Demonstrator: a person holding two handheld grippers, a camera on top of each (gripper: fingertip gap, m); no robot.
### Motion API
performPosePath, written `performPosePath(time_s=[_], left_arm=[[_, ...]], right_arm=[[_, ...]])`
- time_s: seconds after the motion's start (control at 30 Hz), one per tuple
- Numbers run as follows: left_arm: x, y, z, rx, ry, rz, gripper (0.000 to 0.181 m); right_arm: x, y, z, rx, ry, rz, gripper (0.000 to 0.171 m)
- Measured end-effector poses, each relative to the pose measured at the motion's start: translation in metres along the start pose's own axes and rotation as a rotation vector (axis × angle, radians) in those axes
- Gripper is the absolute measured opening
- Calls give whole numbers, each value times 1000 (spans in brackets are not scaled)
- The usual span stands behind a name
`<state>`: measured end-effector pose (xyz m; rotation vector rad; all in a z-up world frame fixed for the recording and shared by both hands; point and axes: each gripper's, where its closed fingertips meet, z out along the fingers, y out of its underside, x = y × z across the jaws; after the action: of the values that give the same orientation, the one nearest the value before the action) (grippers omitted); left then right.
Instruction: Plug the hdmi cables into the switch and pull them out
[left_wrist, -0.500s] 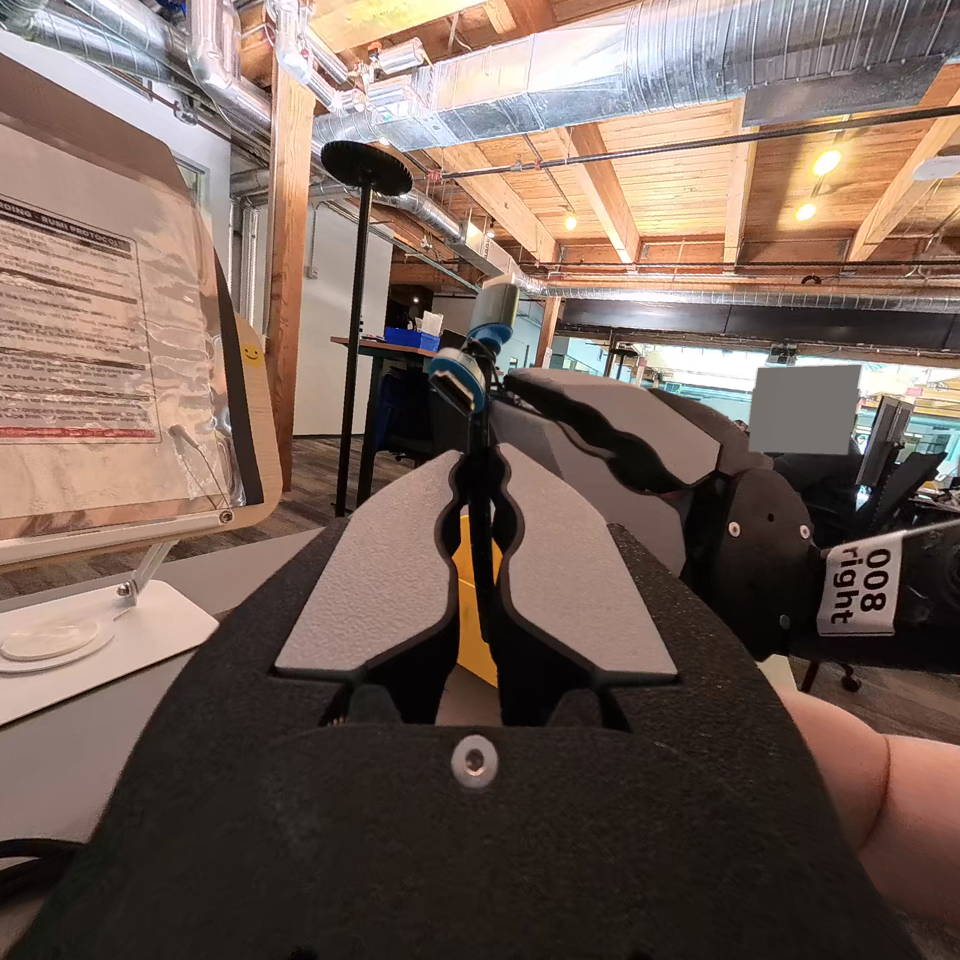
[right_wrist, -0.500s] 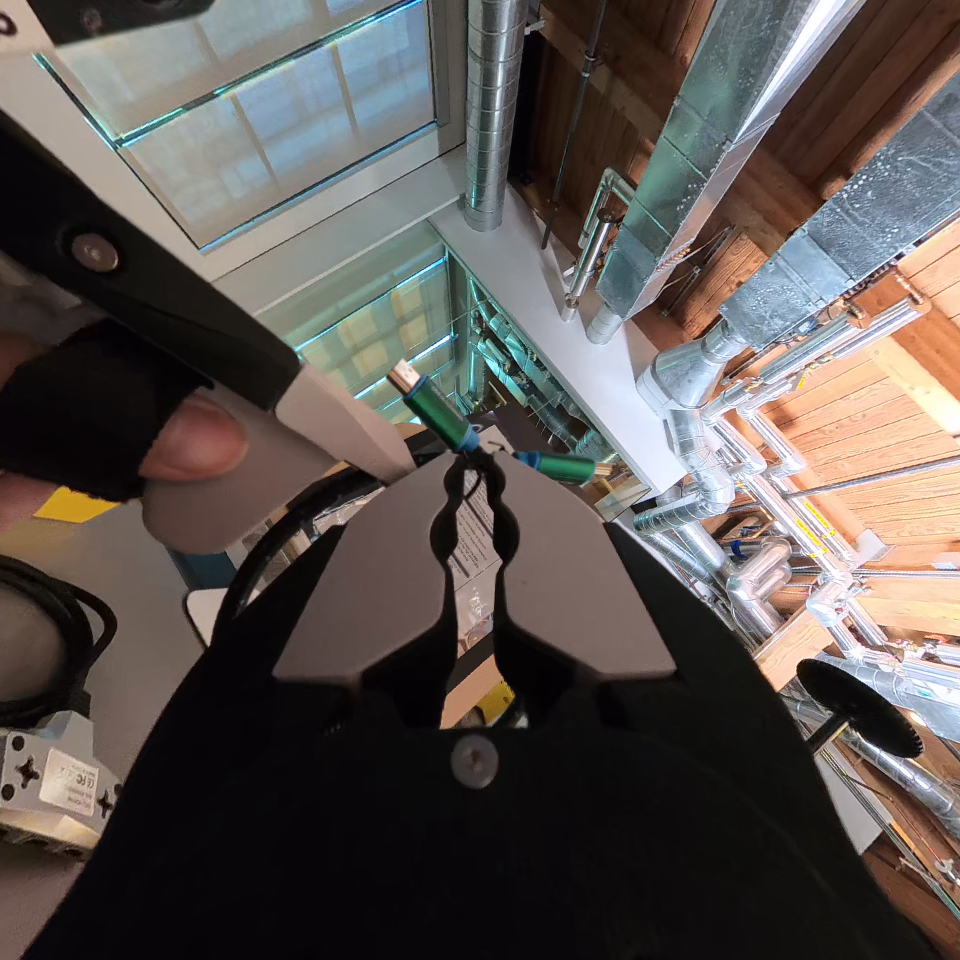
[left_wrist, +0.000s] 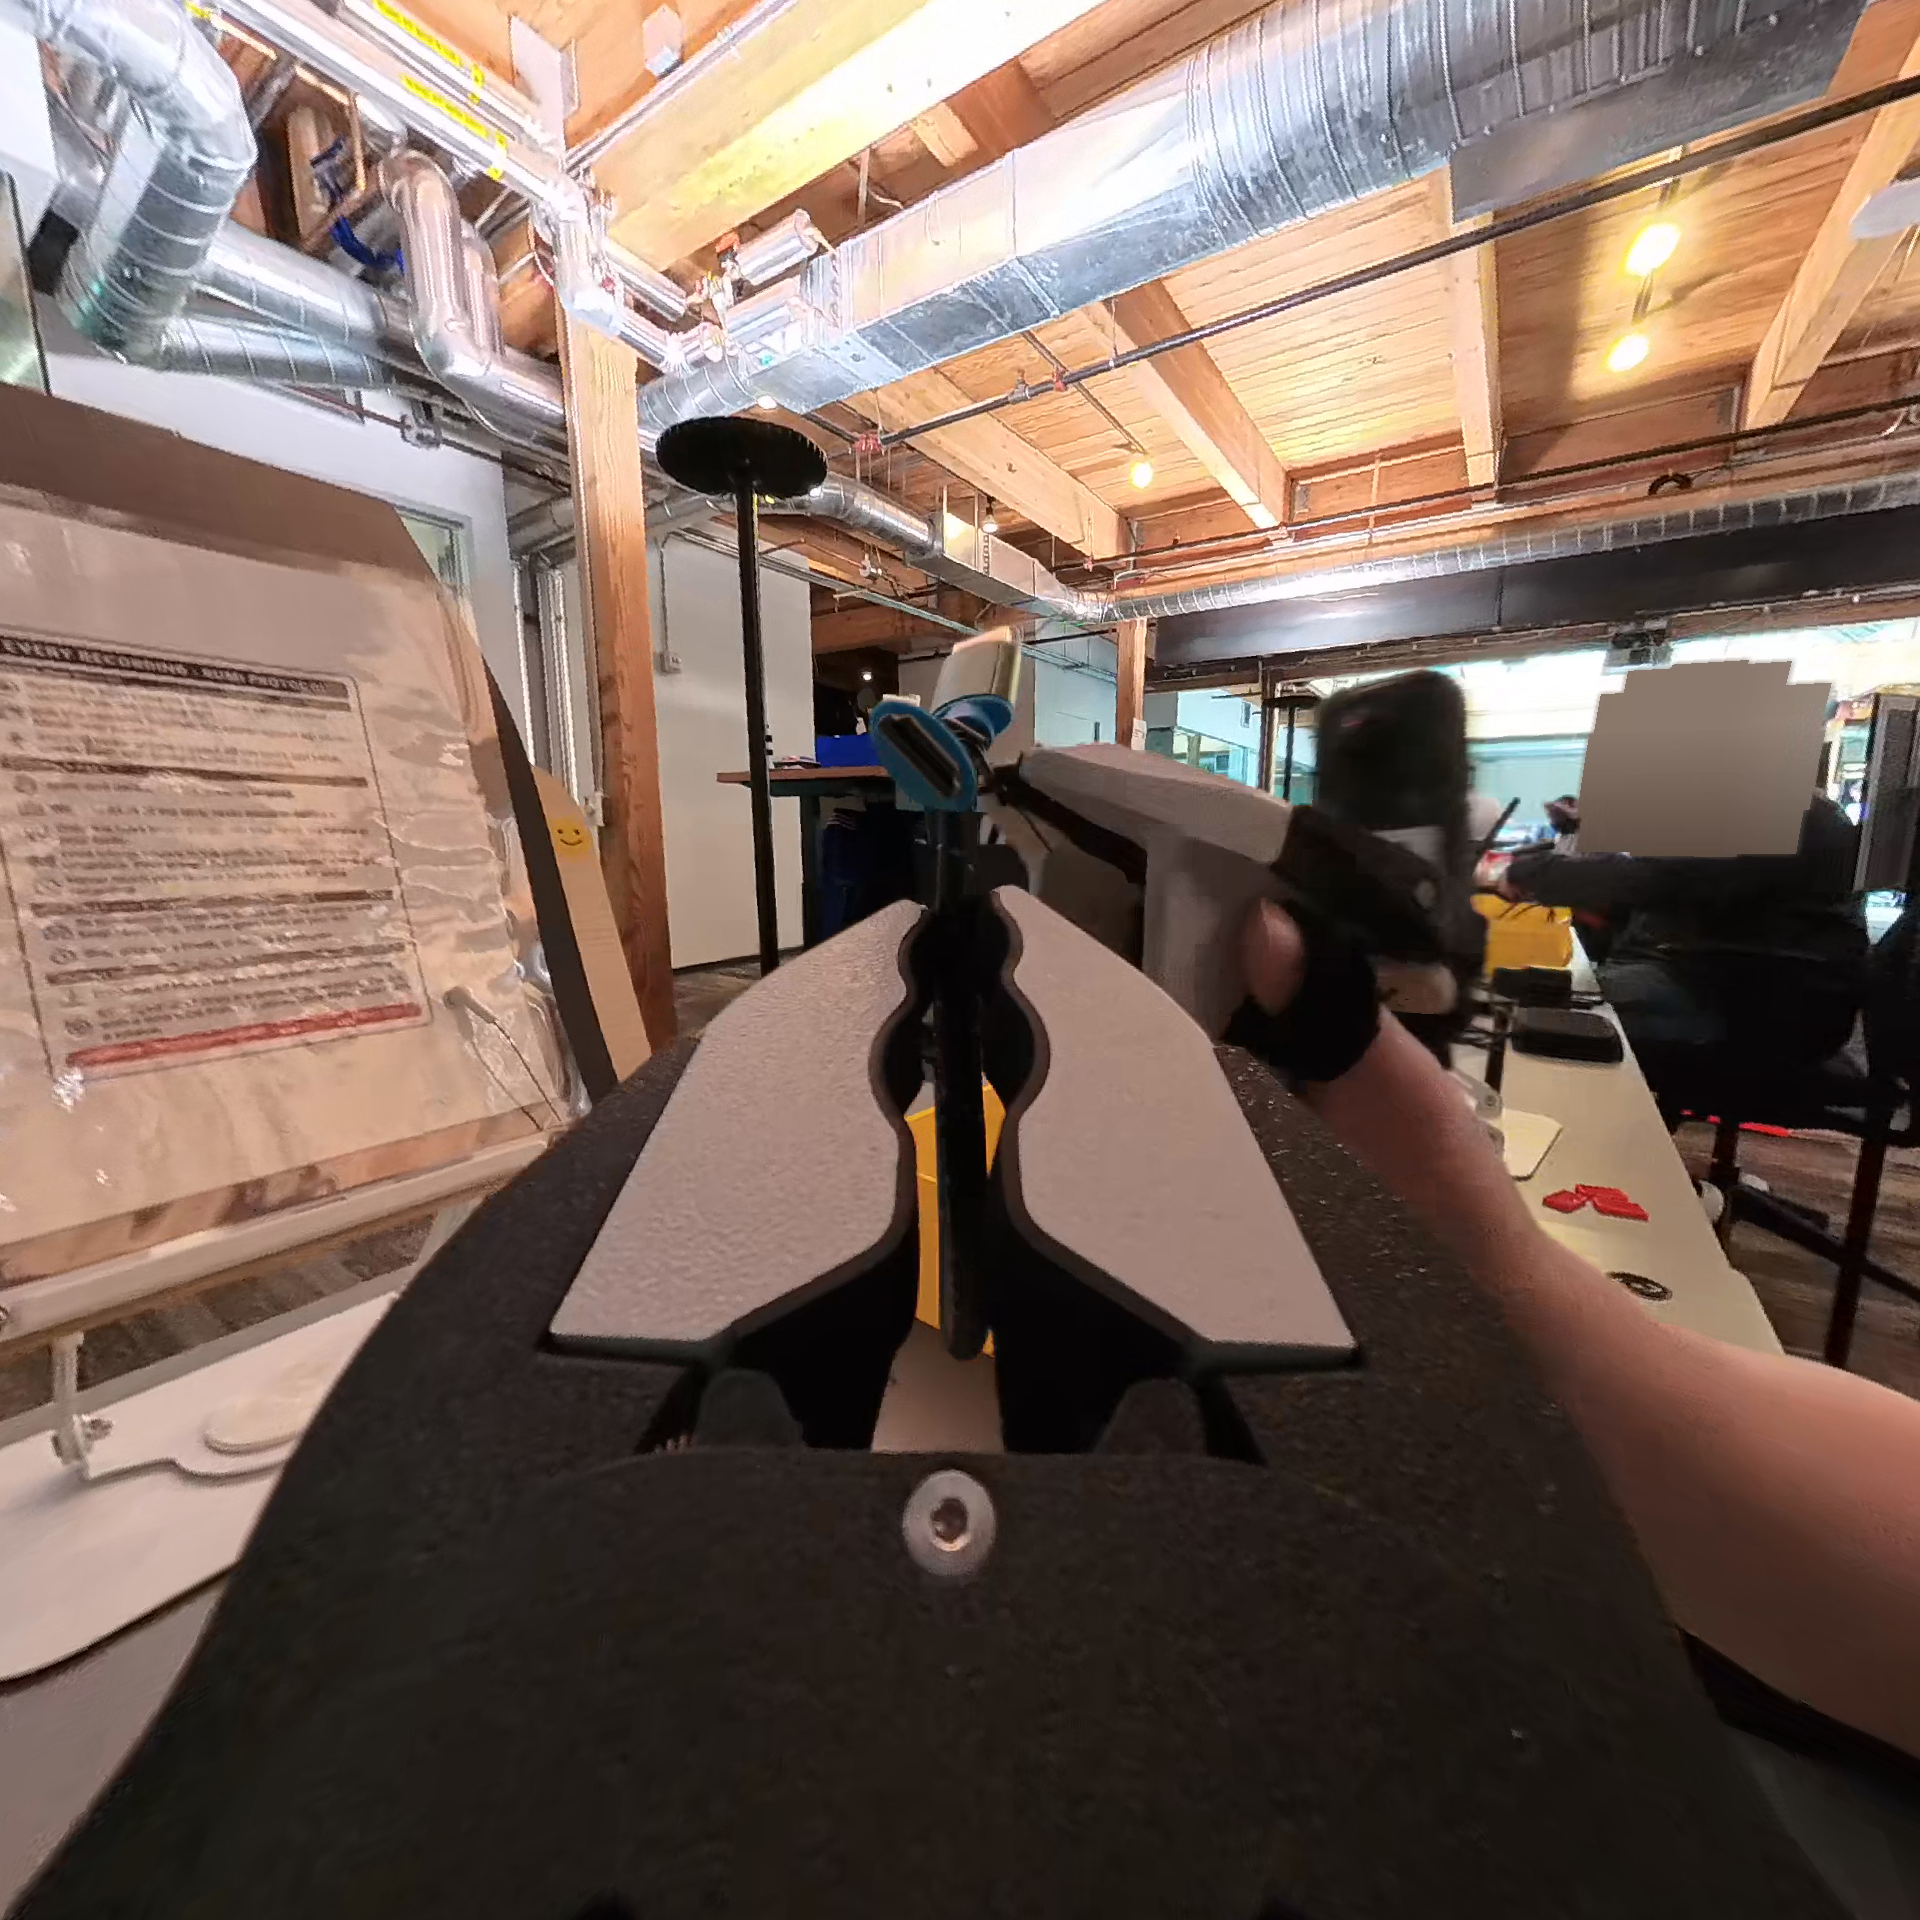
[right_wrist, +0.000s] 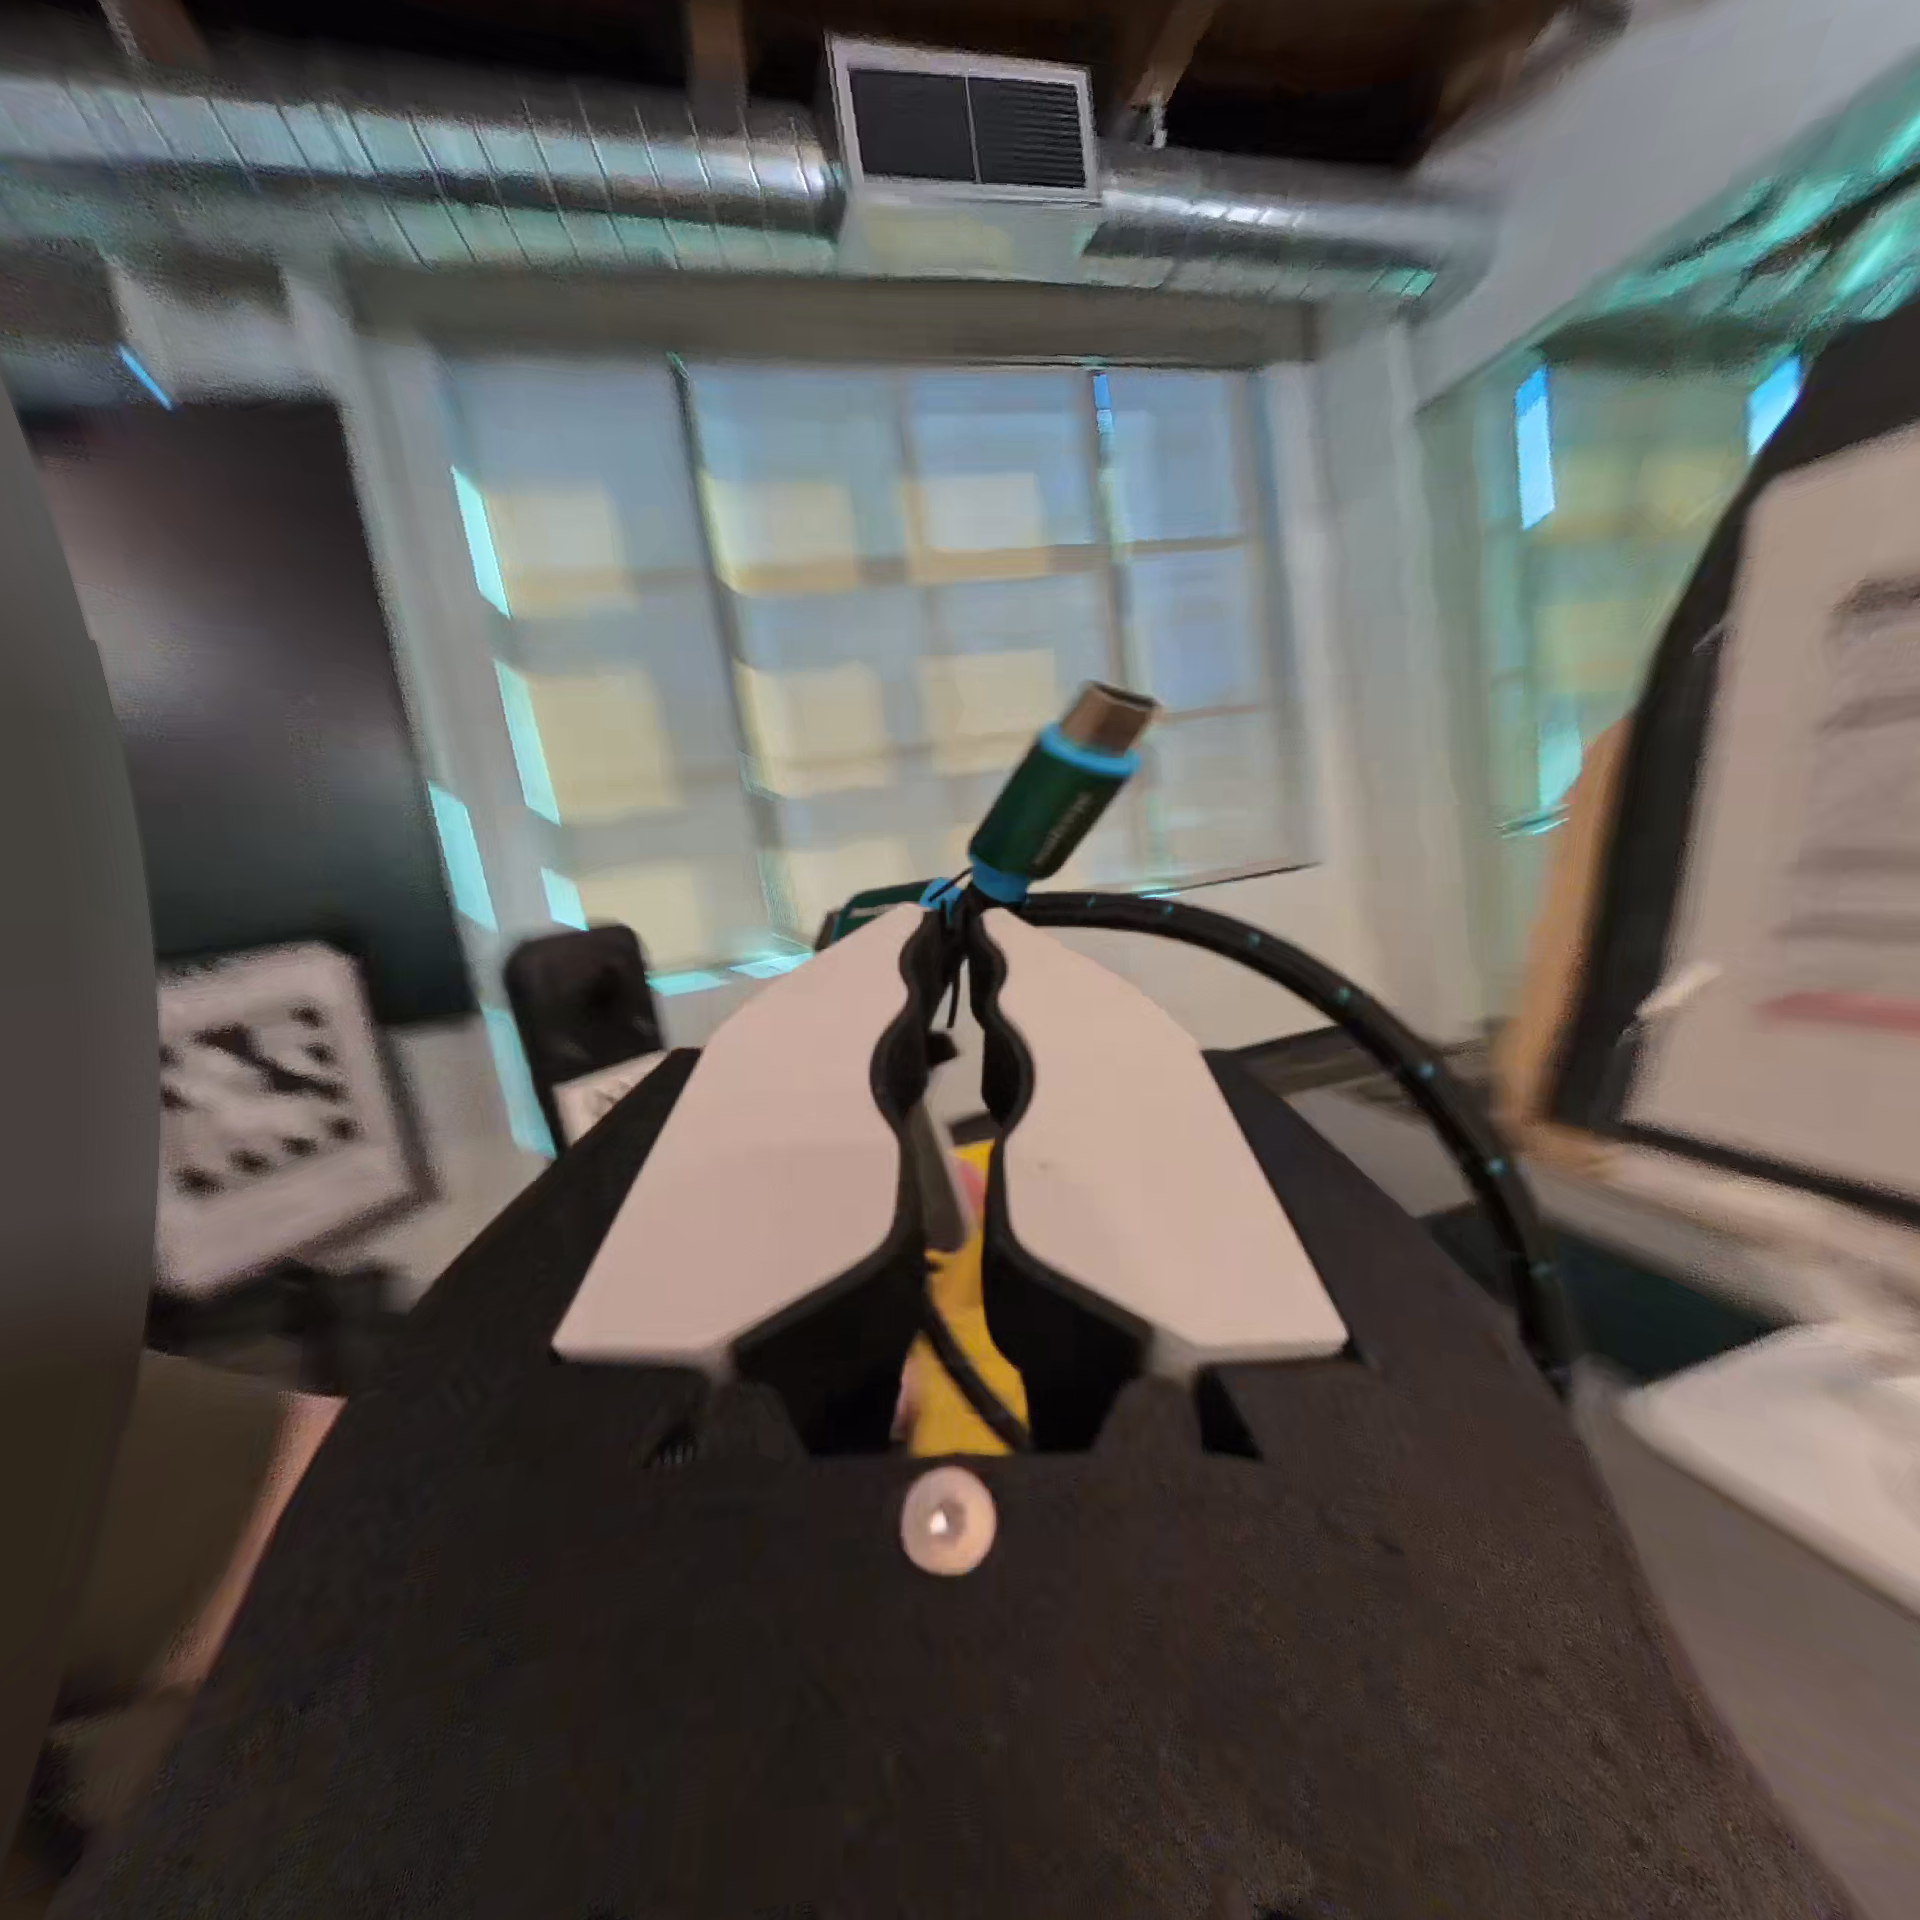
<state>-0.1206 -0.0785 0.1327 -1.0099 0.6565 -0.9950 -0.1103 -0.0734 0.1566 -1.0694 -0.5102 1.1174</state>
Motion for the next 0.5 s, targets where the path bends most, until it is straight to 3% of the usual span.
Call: performPosePath(time_s=[0.33, 0.43, 0.5], left_arm=[[0, -7, -3, 43, 70, 108, 6], [1, -9, -4, 44, 94, 90, 6], [-1, -10, -3, 33, 84, 93, 7]], right_arm=[[1, 4, 1, 134, -506, 1212, 5], [-2, 5, 0, 130, -600, 1355, 5], [0, 6, 1, 113, -555, 1252, 5]])
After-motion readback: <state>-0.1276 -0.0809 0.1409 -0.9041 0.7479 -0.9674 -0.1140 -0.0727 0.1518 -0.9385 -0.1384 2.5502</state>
